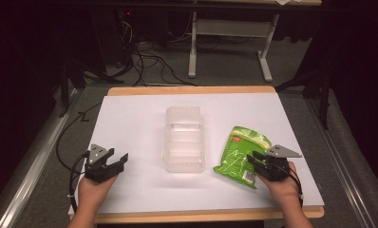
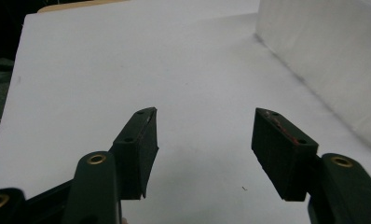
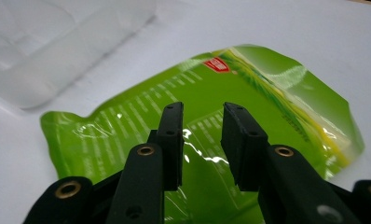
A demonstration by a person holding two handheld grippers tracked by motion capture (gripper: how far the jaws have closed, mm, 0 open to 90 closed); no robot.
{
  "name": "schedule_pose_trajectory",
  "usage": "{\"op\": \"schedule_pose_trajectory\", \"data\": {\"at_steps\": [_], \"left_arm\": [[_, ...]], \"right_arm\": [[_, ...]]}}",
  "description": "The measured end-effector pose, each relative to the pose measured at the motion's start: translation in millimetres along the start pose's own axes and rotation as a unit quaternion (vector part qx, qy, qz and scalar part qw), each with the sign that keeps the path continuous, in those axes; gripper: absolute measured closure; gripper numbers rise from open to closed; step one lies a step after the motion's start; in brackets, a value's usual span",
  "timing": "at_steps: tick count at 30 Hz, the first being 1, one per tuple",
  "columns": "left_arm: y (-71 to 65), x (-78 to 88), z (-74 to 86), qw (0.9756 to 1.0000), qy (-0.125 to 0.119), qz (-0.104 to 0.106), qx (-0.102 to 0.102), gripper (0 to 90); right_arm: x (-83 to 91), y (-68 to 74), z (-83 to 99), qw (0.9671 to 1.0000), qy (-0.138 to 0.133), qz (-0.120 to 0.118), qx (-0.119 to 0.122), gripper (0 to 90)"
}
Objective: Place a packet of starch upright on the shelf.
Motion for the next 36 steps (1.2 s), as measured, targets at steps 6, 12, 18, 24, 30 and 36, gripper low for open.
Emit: {"op": "schedule_pose_trajectory", "data": {"at_steps": [6, 12, 18, 24, 30, 36], "left_arm": [[-4.6, 0.6, -0.9, 0.9998, -0.007, 0.015, -0.008, 39.7], [-5.8, 0.1, -0.7, 0.9998, -0.005, 0.018, -0.01, 39.4], [-7.1, 0.0, -0.2, 0.9997, -0.001, 0.018, -0.014, 39.4], [-11.1, -4.6, 1.0, 0.9993, 0.012, 0.02, -0.027, 39.4], [-14.5, -7.2, 1.5, 0.9988, 0.022, 0.019, -0.04, 39.4], [-15.0, -7.5, 2.0, 0.9986, 0.026, 0.017, -0.044, 39.4]], "right_arm": [[-1.3, -1.1, -0.6, 0.9999, -0.003, -0.009, -0.009, 66.6], [0.9, -7.0, -1.1, 0.9994, -0.009, -0.01, -0.03, 61.9], [-1.1, -25.6, -0.6, 0.998, -0.008, 0.013, -0.061, 54.4], [-23.9, -56.1, -0.5, 0.9925, 0.016, 0.032, -0.117, 45.3], [-45.8, -79.8, -1.3, 0.9845, 0.043, 0.045, -0.164, 38.0], [-63.5, -89.4, 3.9, 0.9774, 0.077, 0.03, -0.195, 33.1]]}}
Point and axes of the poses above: each handheld gripper's, and its own axes: x roughly backward along the jaws, z roughly out of its underside, y roughly to its left, the point moved 2 cm from there along -x, roughly forward along the jaws, and after that the axes turned 12 degrees about z, right-handed, at the moved point
